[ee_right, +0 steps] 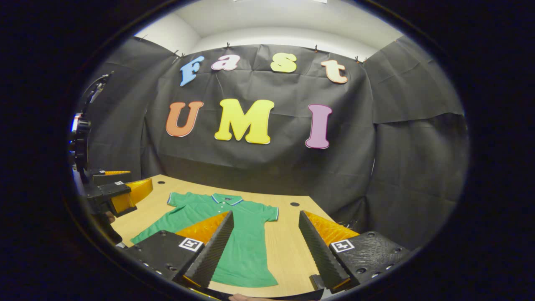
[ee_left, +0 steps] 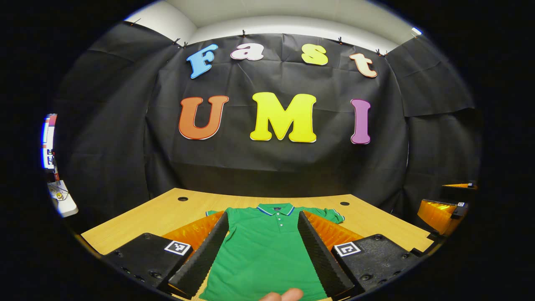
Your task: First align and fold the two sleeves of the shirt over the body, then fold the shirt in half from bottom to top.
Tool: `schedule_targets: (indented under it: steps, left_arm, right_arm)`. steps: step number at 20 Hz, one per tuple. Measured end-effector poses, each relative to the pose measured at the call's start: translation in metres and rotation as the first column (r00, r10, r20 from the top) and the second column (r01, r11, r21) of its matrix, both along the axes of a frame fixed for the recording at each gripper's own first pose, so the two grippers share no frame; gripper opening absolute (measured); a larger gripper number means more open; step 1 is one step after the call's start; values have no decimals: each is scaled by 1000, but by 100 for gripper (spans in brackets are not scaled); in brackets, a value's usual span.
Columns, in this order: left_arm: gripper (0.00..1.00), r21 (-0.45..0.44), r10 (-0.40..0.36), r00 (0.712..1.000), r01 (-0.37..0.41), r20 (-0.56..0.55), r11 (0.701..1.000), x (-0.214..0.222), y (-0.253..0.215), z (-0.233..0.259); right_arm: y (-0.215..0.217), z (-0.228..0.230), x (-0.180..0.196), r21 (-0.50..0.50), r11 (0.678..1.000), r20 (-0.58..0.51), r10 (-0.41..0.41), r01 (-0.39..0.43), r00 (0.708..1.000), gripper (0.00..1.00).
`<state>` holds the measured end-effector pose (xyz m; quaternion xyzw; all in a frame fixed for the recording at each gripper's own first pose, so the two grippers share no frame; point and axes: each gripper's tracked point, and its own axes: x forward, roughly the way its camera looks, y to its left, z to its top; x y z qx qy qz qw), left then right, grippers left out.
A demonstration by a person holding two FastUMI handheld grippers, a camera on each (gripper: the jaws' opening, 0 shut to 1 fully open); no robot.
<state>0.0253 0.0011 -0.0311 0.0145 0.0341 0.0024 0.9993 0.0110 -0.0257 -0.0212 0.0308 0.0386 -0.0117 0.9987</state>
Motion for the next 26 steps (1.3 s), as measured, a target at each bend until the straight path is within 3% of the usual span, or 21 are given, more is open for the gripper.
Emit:
schedule_targets:
  steps: [5,12,16,19,21,26]
  left_arm:
    - [100,-24,10,1000,-10,5,1000,7,4,-2]
    - [100,8,30,1000,-30,-5,1000,17,14,-11]
    - [100,-5,24,1000,-25,-15,1000,23,18,-14]
    - [100,-50,20,999,-22,-37,999,27,23,-20]
    - [100,-65,33,998,-36,-46,997,31,30,-24]
    - [100,-88,50,994,-58,-94,994,45,37,-44]
  right_arm:
    - [14,-2,54,16,1000,-45,14,-13,999,96]
    - [15,-52,182,-40,999,-196,15,-23,980,95]
    - [8,-95,263,21,1000,-319,24,-18,948,95]
    - [0,-142,315,52,998,-426,-3,28,905,97]
    - [-6,-170,341,64,996,-477,-26,64,879,95]
    - [-25,-201,381,57,992,-517,-64,108,854,95]
